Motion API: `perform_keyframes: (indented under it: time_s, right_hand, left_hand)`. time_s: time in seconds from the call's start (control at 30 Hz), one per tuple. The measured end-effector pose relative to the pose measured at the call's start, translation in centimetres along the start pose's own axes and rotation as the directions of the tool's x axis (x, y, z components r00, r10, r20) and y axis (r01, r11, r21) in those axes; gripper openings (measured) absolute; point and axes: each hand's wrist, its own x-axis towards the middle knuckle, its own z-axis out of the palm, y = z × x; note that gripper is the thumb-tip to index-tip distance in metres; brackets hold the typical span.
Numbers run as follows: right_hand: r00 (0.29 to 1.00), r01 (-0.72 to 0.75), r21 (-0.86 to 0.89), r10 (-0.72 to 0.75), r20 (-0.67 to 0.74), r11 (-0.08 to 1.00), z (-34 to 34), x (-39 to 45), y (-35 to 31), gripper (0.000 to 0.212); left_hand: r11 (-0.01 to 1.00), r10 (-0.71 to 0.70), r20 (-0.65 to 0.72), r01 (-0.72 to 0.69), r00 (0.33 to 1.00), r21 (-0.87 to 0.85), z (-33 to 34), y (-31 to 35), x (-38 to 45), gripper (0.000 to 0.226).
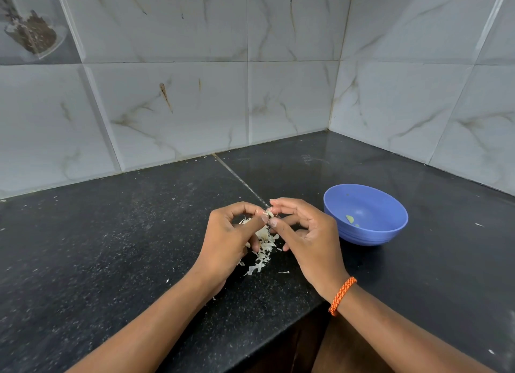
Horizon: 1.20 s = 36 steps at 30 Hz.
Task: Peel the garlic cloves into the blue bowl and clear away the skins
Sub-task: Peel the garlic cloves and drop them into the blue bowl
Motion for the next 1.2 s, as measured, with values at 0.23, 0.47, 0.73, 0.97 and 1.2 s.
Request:
perform_keyframes:
  time_s: [0.23,0.47,0.73,0.97,1.2]
  right_hand:
    - [0.998,-0.005,-0.047,0.002,-0.065,0.999,-0.09,0.04,0.11,0.03]
    - [0.995,0.005,-0.088,-0.014,-0.097,0.996,-0.14,-0.09,0.1,0.027]
    - [0.994,0.014,-0.127,-0.028,-0.105,0.992,-0.07,-0.11,0.01,0.03]
    - [0.995,0.067,-0.225,-0.083,-0.06,0.972,0.22,-0.3,-0.18,0.033]
    - [0.993,0.101,-0.253,-0.114,-0.036,0.962,0.31,-0.33,-0.22,0.037]
  left_hand:
    - [0.999,0.024,-0.008,-0.023,1.0,0.043,0.16,0.01,-0.03,0.017]
    - [0.96,0.153,-0.086,-0.128,0.984,0.248,0.02,-0.15,0.13,0.02]
    - [0.989,0.111,-0.054,-0.105,0.992,0.1,-0.08,0.19,0.03,0.036]
    - [0.997,0.073,-0.022,-0.073,0.997,0.02,0.1,0.32,-0.07,0.038]
    - [0.998,-0.006,-0.023,0.005,1.0,-0.066,0.01,0.15,-0.01,0.04]
